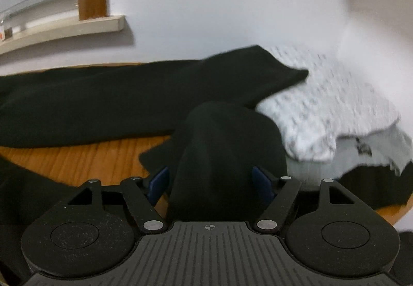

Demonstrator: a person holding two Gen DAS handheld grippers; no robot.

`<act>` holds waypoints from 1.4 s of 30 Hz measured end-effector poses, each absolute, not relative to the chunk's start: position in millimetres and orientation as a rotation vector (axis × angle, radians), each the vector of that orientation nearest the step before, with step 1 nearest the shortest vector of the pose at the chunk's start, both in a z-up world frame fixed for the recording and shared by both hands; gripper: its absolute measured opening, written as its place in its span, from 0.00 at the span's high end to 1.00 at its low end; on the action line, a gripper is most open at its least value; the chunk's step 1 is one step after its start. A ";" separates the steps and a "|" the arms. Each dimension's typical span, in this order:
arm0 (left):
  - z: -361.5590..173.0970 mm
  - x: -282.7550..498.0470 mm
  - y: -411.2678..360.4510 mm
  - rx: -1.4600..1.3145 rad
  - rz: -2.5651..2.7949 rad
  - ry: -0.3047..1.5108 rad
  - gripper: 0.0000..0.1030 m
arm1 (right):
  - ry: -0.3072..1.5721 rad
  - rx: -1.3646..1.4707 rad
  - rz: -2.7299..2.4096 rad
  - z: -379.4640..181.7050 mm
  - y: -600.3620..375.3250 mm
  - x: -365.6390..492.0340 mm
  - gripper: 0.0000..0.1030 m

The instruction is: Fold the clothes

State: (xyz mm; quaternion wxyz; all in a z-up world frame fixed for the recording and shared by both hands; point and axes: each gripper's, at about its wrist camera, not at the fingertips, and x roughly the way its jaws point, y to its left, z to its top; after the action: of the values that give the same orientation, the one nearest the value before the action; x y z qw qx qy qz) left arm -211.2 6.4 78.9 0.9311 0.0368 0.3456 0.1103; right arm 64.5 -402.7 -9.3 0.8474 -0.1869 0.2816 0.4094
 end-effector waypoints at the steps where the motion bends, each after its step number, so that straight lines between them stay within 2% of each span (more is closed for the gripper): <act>1: 77.3 -220.2 0.7 0.077 0.222 0.706 0.19 | 0.599 -0.377 0.860 -13.2 -404.9 64.7 0.31; 3: 74.0 -238.4 -10.6 0.081 0.215 0.704 0.14 | 0.606 -0.338 0.856 -22.1 -407.1 64.7 0.31; 7: 67.0 -270.0 -30.6 0.089 0.208 0.707 0.11 | 0.596 -0.303 0.830 -38.9 -400.2 61.6 0.27; 9: 64.0 -280.6 -35.5 0.087 0.224 0.699 0.00 | 0.590 -0.282 0.816 -43.1 -395.7 61.0 0.24; 18: 66.3 -303.5 -43.1 0.087 0.239 0.679 0.01 | 0.514 -0.226 0.785 -54.0 -391.9 56.7 0.23; 22: 69.9 -308.4 -60.7 0.099 0.193 0.662 0.08 | 0.516 -0.223 0.781 -52.9 -392.4 54.3 0.23; 24: 67.4 -306.3 -68.7 0.106 0.171 0.675 0.24 | 0.508 -0.220 0.779 -53.4 -392.9 52.8 0.23; 27: 60.3 -300.8 -77.5 0.103 0.128 0.703 0.39 | 0.497 -0.216 0.775 -54.2 -393.3 51.1 0.23; 31: 54.0 -296.4 -90.0 0.104 0.082 0.721 0.36 | 0.494 -0.218 0.775 -54.3 -392.9 50.5 0.23; 33: 48.5 -294.6 -97.4 0.133 0.065 0.735 0.24 | 0.492 -0.218 0.774 -54.6 -393.1 50.3 0.23; 37: 38.4 -285.1 -102.3 0.147 0.053 0.758 0.29 | 0.500 -0.224 0.772 -53.6 -393.5 50.2 0.23; 38: 36.4 -282.4 -102.4 0.146 0.049 0.763 0.33 | 0.504 -0.227 0.771 -52.8 -393.6 50.2 0.23; 39: 34.8 -280.0 -102.7 0.146 0.039 0.766 0.44 | 0.509 -0.236 0.765 -50.5 -393.7 49.8 0.25; 40: 33.4 -277.5 -103.1 0.147 0.028 0.767 0.52 | 0.512 -0.242 0.759 -47.9 -394.3 49.1 0.34; 41: 32.8 -276.2 -102.7 0.139 0.006 0.768 0.65 | 0.500 -0.237 0.752 -44.1 -397.4 47.6 0.50; 42: 33.7 -275.7 -102.6 0.136 0.000 0.762 0.75 | 0.490 -0.225 0.748 -40.1 -401.2 46.6 0.58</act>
State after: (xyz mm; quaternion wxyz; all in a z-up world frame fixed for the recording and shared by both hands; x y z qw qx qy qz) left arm -275.7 -102.6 33.7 0.9261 0.0664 0.3714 -0.0001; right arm 46.6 -401.2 -40.1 0.8956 -0.1085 0.2366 0.3609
